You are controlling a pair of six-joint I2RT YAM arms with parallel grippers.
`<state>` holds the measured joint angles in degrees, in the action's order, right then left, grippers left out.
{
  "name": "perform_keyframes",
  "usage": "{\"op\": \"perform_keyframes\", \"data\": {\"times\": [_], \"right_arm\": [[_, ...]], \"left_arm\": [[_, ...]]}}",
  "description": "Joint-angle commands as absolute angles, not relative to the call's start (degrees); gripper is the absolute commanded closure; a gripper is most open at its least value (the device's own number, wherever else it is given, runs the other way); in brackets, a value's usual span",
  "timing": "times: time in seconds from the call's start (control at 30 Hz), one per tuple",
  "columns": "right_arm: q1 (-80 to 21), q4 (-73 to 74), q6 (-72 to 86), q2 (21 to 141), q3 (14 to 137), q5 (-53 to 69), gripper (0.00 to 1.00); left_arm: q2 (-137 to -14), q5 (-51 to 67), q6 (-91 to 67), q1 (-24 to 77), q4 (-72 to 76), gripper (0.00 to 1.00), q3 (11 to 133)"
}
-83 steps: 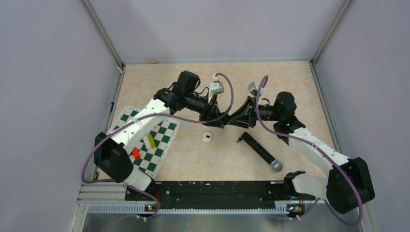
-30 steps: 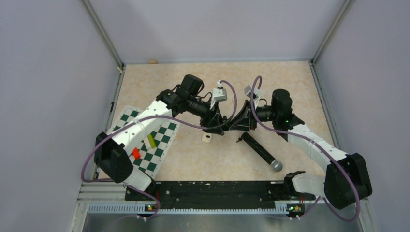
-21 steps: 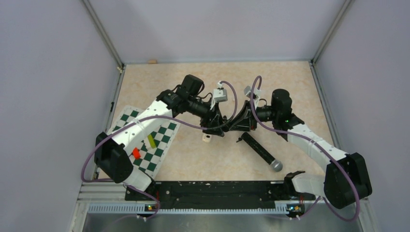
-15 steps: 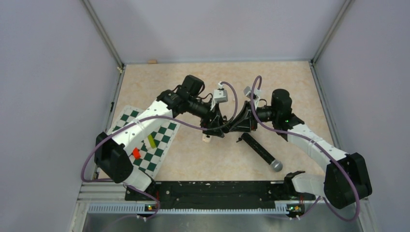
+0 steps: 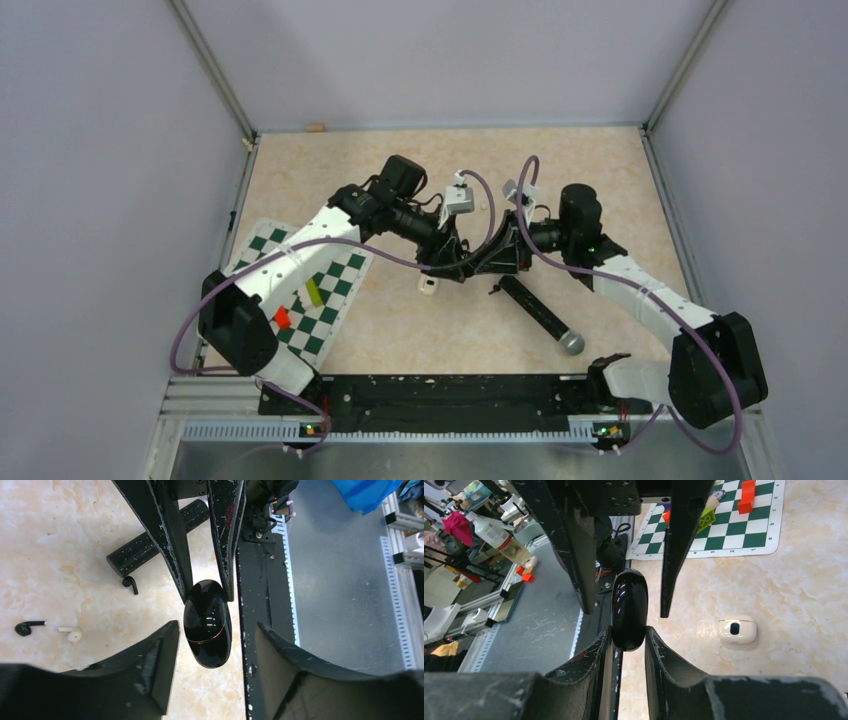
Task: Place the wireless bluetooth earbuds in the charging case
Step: Pick up the charging case at the center of the board.
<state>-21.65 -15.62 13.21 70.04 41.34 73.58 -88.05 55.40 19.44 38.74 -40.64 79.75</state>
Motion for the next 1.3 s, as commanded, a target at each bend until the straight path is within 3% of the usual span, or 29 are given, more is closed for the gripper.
{"op": "perform_keyframes", "data": {"times": [0.0,0.43,0.5,0.57,0.63,0.97,1.13,1.27], "right_arm": [[-22.0,-17.4,12.0,69.4,44.0,73.5,0.9],[-22.0,-17.8,11.1,68.6,43.5,71.5,0.88],[-21.9,-17.6,10.7,67.8,43.4,70.9,0.8],[-21.9,-17.7,10.5,66.8,43.3,69.4,0.65],[-21.8,-18.1,10.2,66.0,43.0,67.3,0.55],[-20.6,-15.6,5.6,63.5,42.7,59.3,0.5],[-20.8,-16.8,6.5,62.9,42.1,66.2,0.4],[-22.1,-16.8,6.5,62.9,41.8,68.7,0.39]], "left_arm": [[-87.8,55.9,20.1,39.0,-40.1,0.43,82.1],[-87.7,55.7,19.9,39.1,-40.1,0.85,82.3],[-87.5,55.5,20.4,39.1,-40.4,0.87,82.2],[-87.3,55.5,20.9,39.1,-40.9,0.89,82.0],[-87.0,55.5,21.2,39.2,-41.0,0.89,81.6],[-86.5,55.1,22.2,39.4,-41.8,0.99,81.6],[-86.5,54.5,22.3,39.5,-41.7,0.99,81.7],[-86.6,54.5,22.3,39.5,-42.0,1.0,82.0]]}}
